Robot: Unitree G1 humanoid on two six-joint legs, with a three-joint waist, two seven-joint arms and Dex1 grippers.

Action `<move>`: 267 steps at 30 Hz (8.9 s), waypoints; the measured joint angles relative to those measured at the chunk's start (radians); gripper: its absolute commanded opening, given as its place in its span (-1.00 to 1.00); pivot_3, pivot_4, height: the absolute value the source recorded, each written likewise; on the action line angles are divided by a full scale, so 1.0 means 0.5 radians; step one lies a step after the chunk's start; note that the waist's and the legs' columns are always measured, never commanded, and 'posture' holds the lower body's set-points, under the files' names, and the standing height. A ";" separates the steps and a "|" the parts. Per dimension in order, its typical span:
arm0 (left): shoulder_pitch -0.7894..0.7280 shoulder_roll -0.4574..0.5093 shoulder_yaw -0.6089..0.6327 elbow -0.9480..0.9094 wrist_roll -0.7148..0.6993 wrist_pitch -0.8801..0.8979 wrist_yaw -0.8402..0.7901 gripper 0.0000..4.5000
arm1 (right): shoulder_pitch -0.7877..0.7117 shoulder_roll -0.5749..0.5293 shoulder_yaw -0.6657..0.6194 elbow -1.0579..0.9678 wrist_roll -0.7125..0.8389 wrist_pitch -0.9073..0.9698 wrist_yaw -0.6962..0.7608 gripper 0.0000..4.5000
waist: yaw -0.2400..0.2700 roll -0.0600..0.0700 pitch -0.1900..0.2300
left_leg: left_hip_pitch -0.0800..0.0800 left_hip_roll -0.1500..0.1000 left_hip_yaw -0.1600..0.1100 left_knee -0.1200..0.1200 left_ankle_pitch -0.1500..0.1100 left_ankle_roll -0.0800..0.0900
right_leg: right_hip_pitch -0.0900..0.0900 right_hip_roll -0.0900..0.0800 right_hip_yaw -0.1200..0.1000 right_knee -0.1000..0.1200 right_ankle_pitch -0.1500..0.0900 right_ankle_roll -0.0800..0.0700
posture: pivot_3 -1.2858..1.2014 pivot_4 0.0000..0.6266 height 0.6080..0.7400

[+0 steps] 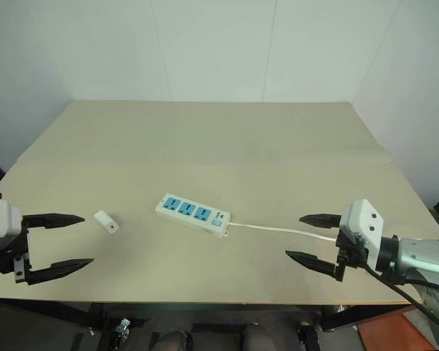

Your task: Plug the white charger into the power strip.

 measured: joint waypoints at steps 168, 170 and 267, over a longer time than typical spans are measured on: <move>-2.823 -0.335 -2.745 3.053 2.316 -2.753 -0.342 0.73 | -1.018 1.220 1.156 1.509 -0.710 -0.676 0.144 0.52 | -0.049 -0.011 -0.014 | 0.008 -0.003 -0.003 0.007 0.000 0.001 | 0.001 0.004 0.003 0.021 0.004 -0.004 | 0.03 -0.52 1.00; -2.823 -0.344 -2.737 3.053 2.336 -2.755 -0.310 0.48 | -1.014 1.222 1.156 1.503 -0.710 -0.675 0.143 0.52 | -0.050 -0.011 -0.014 | 0.008 -0.003 -0.003 0.007 0.000 0.001 | 0.001 0.004 0.003 0.021 0.004 -0.004 | 0.03 -0.52 1.00; -1.319 -0.927 -1.633 1.018 0.229 -0.364 -0.170 -0.54 | -1.285 1.315 1.221 2.126 -0.828 -1.310 0.483 0.52 | -0.108 -0.012 -0.017 | 0.043 0.000 -0.007 -0.002 -0.001 0.002 | 0.035 0.005 0.001 0.015 0.001 -0.003 | 0.03 -0.52 1.00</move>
